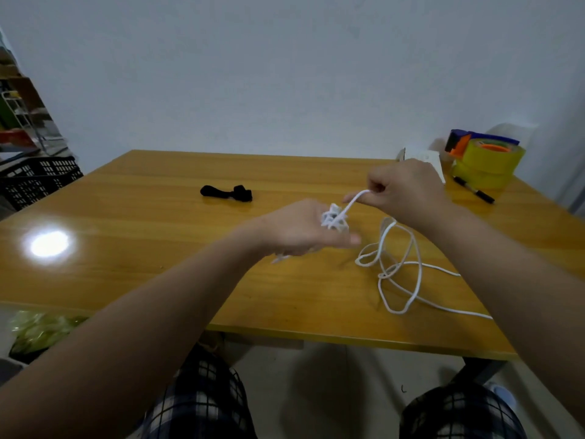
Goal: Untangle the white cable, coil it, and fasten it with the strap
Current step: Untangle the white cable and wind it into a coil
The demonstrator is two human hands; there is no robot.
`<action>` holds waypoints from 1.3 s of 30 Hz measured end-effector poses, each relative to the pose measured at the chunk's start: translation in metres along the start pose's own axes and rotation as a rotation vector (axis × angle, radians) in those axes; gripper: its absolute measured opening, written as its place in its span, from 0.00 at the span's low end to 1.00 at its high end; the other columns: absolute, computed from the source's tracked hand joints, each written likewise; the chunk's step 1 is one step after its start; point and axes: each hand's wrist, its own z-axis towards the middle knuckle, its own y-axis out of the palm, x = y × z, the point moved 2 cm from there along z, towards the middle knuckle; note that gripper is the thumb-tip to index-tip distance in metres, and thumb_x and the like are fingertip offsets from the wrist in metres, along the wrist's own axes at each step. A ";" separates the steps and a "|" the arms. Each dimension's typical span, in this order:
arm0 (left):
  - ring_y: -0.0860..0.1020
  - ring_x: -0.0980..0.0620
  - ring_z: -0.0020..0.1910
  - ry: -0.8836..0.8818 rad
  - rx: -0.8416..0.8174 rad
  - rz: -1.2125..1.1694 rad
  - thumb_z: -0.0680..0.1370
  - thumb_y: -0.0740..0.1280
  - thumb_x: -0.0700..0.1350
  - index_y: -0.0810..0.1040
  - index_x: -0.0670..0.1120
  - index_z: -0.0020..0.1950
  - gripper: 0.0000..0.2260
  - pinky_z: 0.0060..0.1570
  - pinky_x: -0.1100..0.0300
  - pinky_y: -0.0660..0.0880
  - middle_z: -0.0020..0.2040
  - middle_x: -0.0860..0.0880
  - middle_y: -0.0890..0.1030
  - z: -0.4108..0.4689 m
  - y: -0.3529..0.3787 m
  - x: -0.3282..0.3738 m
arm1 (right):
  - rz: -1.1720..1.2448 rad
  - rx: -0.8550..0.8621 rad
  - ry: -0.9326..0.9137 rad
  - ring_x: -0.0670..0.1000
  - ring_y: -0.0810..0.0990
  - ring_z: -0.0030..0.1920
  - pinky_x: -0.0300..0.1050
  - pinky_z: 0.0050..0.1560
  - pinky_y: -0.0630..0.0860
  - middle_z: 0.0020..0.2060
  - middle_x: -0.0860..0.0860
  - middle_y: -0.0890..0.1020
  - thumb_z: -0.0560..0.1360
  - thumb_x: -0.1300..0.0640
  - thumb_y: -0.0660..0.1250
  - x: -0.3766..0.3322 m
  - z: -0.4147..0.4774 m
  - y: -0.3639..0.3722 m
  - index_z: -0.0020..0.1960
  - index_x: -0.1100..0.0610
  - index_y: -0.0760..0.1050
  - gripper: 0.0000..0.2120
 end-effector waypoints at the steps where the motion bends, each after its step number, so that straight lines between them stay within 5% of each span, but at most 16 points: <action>1: 0.65 0.53 0.21 -0.014 -0.050 0.085 0.74 0.70 0.52 0.76 0.37 0.45 0.17 0.22 0.64 0.63 0.28 0.45 0.71 0.000 0.003 0.001 | 0.009 -0.053 0.034 0.54 0.71 0.28 0.46 0.31 0.68 0.23 0.50 0.70 0.65 0.37 0.69 -0.001 0.000 0.003 0.30 0.56 0.68 0.23; 3: 0.64 0.52 0.21 -0.030 -0.124 0.097 0.76 0.69 0.48 0.74 0.40 0.38 0.13 0.23 0.63 0.62 0.28 0.44 0.70 0.000 0.007 0.000 | 0.308 -0.240 0.174 0.52 0.75 0.33 0.47 0.36 0.73 0.29 0.50 0.76 0.67 0.44 0.73 -0.006 0.000 0.009 0.35 0.56 0.74 0.16; 5: 0.61 0.50 0.20 -0.037 -0.137 -0.109 0.78 0.66 0.50 0.70 0.43 0.32 0.18 0.22 0.62 0.59 0.24 0.44 0.66 0.000 0.007 -0.005 | 0.875 -0.445 0.377 0.52 0.80 0.43 0.45 0.47 0.79 0.39 0.53 0.82 0.71 0.61 0.71 -0.010 -0.003 0.016 0.47 0.59 0.78 0.05; 7: 0.58 0.53 0.17 -0.032 -0.066 -0.358 0.80 0.62 0.52 0.67 0.45 0.27 0.22 0.22 0.62 0.55 0.20 0.48 0.63 0.000 0.003 -0.014 | 1.195 -0.542 0.488 0.53 0.81 0.50 0.42 0.52 0.78 0.48 0.56 0.83 0.72 0.72 0.63 -0.011 -0.009 0.019 0.57 0.61 0.77 0.16; 10: 0.57 0.56 0.16 -0.074 0.071 -0.538 0.78 0.59 0.58 0.62 0.47 0.28 0.23 0.21 0.64 0.54 0.20 0.52 0.60 0.000 -0.002 -0.022 | 1.196 -0.561 0.386 0.50 0.79 0.55 0.43 0.56 0.75 0.56 0.51 0.80 0.69 0.74 0.61 -0.020 -0.014 0.019 0.61 0.57 0.74 0.24; 13: 0.54 0.55 0.17 -0.151 0.138 -0.531 0.71 0.58 0.68 0.59 0.49 0.28 0.25 0.22 0.63 0.52 0.21 0.52 0.57 -0.001 -0.001 -0.021 | 1.019 -0.616 0.214 0.37 0.72 0.61 0.34 0.59 0.71 0.61 0.40 0.75 0.70 0.65 0.71 -0.036 -0.014 0.018 0.66 0.48 0.68 0.28; 18: 0.54 0.55 0.16 -0.179 0.080 -0.658 0.65 0.52 0.76 0.59 0.47 0.28 0.30 0.26 0.59 0.50 0.18 0.53 0.59 0.000 0.002 -0.009 | 1.046 -0.544 0.174 0.39 0.80 0.45 0.30 0.46 0.73 0.42 0.41 0.83 0.72 0.58 0.70 -0.045 -0.015 0.024 0.52 0.48 0.77 0.11; 22: 0.57 0.54 0.17 -0.242 0.263 -0.627 0.64 0.49 0.76 0.63 0.46 0.28 0.32 0.36 0.56 0.75 0.21 0.51 0.60 0.003 0.000 -0.008 | 0.915 -0.423 0.201 0.47 0.81 0.44 0.42 0.48 0.75 0.44 0.52 0.84 0.75 0.54 0.66 -0.042 -0.013 0.030 0.51 0.54 0.79 0.07; 24: 0.64 0.53 0.18 -0.224 0.360 -0.520 0.62 0.51 0.77 0.66 0.45 0.31 0.33 0.43 0.51 0.77 0.22 0.51 0.64 0.005 0.000 -0.013 | 0.842 -0.418 0.220 0.54 0.79 0.43 0.49 0.47 0.73 0.42 0.56 0.82 0.77 0.50 0.63 -0.038 -0.015 0.034 0.49 0.56 0.79 0.11; 27: 0.70 0.53 0.22 -0.165 0.287 -0.472 0.62 0.58 0.74 0.73 0.43 0.38 0.33 0.54 0.46 0.77 0.24 0.53 0.69 0.011 0.001 -0.019 | 0.903 -0.364 0.350 0.48 0.74 0.37 0.45 0.42 0.69 0.34 0.52 0.78 0.78 0.47 0.59 -0.030 -0.019 0.037 0.41 0.57 0.76 0.16; 30: 0.72 0.56 0.28 -0.001 0.141 -0.407 0.75 0.65 0.58 0.76 0.40 0.47 0.19 0.43 0.52 0.74 0.28 0.54 0.73 0.010 0.003 -0.019 | 1.010 -0.286 0.488 0.49 0.76 0.35 0.44 0.40 0.71 0.31 0.51 0.79 0.78 0.44 0.57 -0.025 -0.021 0.040 0.43 0.61 0.78 0.21; 32: 0.70 0.56 0.30 0.091 0.148 -0.408 0.80 0.62 0.52 0.75 0.39 0.48 0.15 0.39 0.59 0.68 0.30 0.55 0.74 0.010 0.003 -0.019 | 1.124 -0.220 0.574 0.52 0.76 0.32 0.45 0.37 0.71 0.29 0.53 0.78 0.78 0.43 0.57 -0.027 -0.019 0.039 0.39 0.61 0.77 0.23; 39: 0.69 0.56 0.22 -0.057 0.288 -0.881 0.79 0.58 0.57 0.73 0.42 0.42 0.19 0.27 0.64 0.72 0.25 0.52 0.70 0.018 -0.004 -0.020 | 1.428 -0.071 0.728 0.49 0.63 0.20 0.40 0.25 0.65 0.18 0.50 0.64 0.76 0.38 0.54 -0.045 -0.011 0.039 0.31 0.57 0.65 0.25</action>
